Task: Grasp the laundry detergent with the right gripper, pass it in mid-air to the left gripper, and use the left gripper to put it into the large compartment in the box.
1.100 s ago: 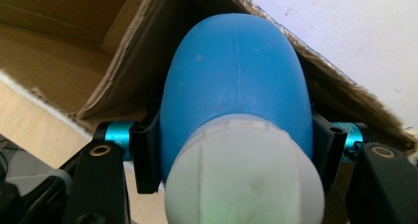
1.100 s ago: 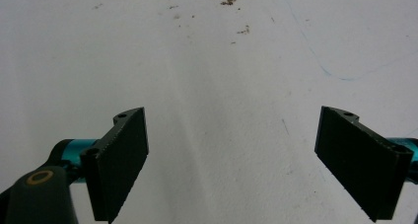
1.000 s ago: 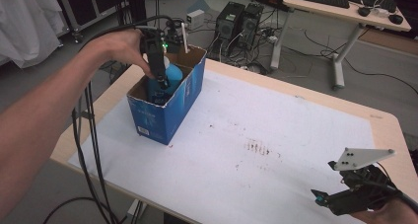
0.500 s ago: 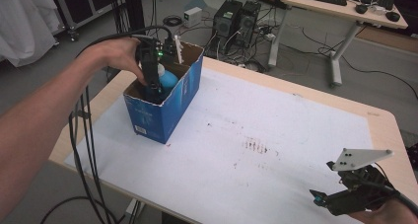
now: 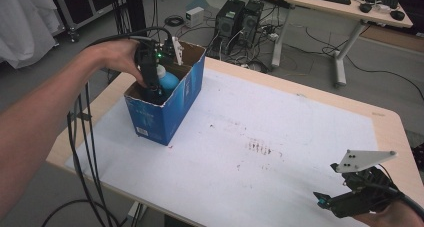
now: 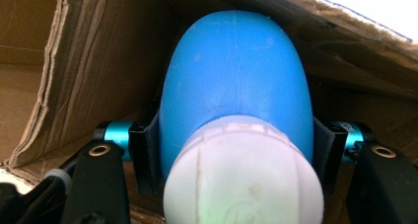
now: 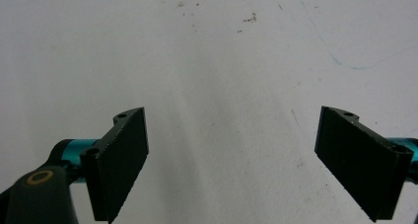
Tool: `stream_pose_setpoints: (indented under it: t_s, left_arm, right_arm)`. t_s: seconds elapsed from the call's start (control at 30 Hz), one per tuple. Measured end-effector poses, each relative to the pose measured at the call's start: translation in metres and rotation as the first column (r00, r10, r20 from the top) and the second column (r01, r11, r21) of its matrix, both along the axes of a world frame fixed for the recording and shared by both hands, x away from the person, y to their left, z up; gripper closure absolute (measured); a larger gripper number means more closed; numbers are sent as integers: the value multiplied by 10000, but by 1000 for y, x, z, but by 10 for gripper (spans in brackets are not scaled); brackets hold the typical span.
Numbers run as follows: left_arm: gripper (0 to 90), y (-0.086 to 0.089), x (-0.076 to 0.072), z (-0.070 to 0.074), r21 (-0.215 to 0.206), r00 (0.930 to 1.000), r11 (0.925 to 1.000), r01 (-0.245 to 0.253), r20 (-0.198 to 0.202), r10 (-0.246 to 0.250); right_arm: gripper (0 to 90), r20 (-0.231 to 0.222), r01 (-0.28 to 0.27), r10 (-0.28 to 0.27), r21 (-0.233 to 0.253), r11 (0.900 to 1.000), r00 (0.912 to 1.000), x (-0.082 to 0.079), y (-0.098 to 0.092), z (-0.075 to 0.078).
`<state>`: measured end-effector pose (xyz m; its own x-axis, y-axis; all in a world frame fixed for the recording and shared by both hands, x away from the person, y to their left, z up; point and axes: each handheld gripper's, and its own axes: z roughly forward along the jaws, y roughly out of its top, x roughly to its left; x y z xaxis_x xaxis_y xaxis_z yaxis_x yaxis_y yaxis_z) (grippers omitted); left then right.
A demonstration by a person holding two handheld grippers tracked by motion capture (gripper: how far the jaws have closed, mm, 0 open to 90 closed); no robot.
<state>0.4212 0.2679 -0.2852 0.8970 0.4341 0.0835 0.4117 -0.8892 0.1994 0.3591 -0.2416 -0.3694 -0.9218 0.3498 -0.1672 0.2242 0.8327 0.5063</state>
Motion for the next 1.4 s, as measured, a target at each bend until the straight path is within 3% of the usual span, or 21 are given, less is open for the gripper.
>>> stream_pose_setpoints:
  t_s: [0.6, 0.83, 1.4]
  left_arm:
    - [374, -1, 1, -1, -48, 10000, 10000, 13, 14, -13]
    - [319, -3, 2, -1, 110, 9999, 9999, -88, 142, 86]
    - [272, -1, 5, 13, 230, 9990, 9991, -365, 269, 359]
  right_arm:
    - [125, 13, -6, 5, 31, 10000, 10000, 0, 1, 1]
    - [125, 21, 10, -10, 12, 10000, 10000, -1, 1, 1]
    - [125, -12, 90, -90, 23, 10000, 10000, -2, -2, 0]
